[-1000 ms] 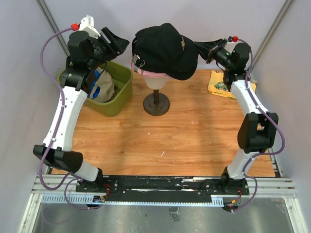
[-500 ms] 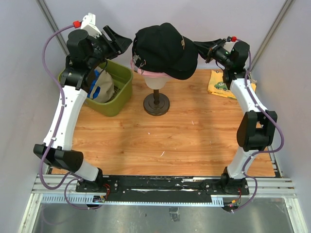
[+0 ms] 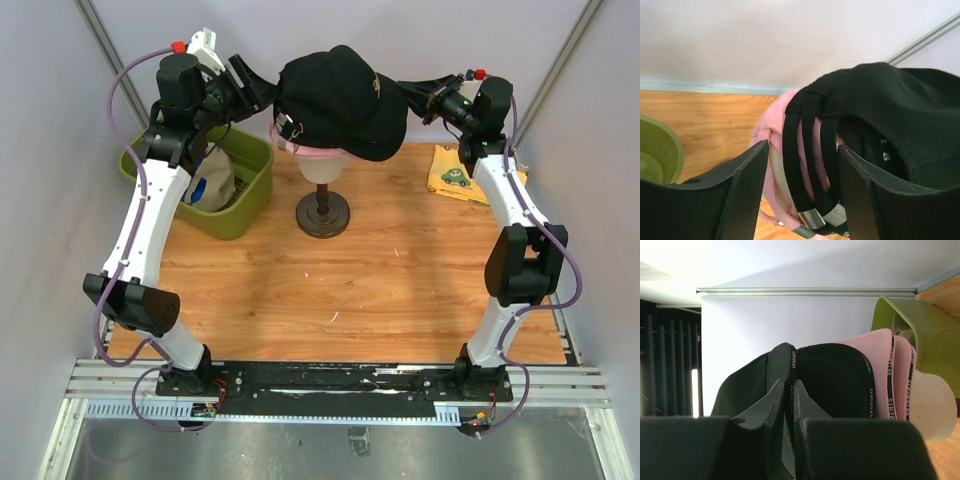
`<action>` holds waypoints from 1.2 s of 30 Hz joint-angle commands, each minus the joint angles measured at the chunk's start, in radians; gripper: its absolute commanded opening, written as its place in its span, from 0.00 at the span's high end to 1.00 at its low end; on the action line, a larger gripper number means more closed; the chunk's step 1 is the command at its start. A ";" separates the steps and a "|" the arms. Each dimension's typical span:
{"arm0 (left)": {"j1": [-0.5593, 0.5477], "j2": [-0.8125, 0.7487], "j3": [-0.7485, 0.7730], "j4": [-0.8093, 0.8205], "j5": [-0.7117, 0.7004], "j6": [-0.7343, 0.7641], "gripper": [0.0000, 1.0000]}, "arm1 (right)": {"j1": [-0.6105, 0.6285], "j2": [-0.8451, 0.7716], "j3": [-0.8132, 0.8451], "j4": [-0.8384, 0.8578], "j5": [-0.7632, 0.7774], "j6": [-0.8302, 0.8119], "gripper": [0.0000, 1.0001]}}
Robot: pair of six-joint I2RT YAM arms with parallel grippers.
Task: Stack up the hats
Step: Stack the hat on the hat.
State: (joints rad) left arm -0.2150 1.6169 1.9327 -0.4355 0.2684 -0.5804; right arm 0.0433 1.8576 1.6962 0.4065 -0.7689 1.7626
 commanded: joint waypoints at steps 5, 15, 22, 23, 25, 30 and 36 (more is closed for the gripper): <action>0.001 0.082 0.163 -0.032 0.014 0.031 0.39 | 0.009 0.022 0.101 -0.093 -0.009 -0.103 0.91; -0.020 0.104 0.183 -0.066 0.002 0.059 0.52 | 0.009 0.025 0.169 -0.191 -0.015 -0.184 0.90; -0.026 0.100 0.182 -0.079 -0.023 0.066 0.86 | 0.004 0.020 0.178 -0.207 -0.020 -0.201 0.85; -0.026 0.095 0.181 -0.078 -0.029 0.067 0.90 | 0.003 0.020 0.179 -0.206 -0.020 -0.200 0.85; -0.027 0.085 0.176 -0.079 -0.046 0.070 0.95 | -0.001 0.023 0.186 -0.203 -0.020 -0.196 0.85; -0.026 0.060 0.164 -0.075 -0.078 0.071 0.99 | -0.007 0.034 0.217 -0.203 -0.014 -0.190 0.85; -0.026 0.042 0.165 -0.081 -0.092 0.070 0.99 | -0.010 0.052 0.246 -0.207 -0.010 -0.189 0.89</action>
State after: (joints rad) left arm -0.2447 1.7050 2.0926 -0.5091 0.2173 -0.5274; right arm 0.0448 1.8896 1.8957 0.1852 -0.7795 1.5887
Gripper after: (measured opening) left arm 0.018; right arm 0.125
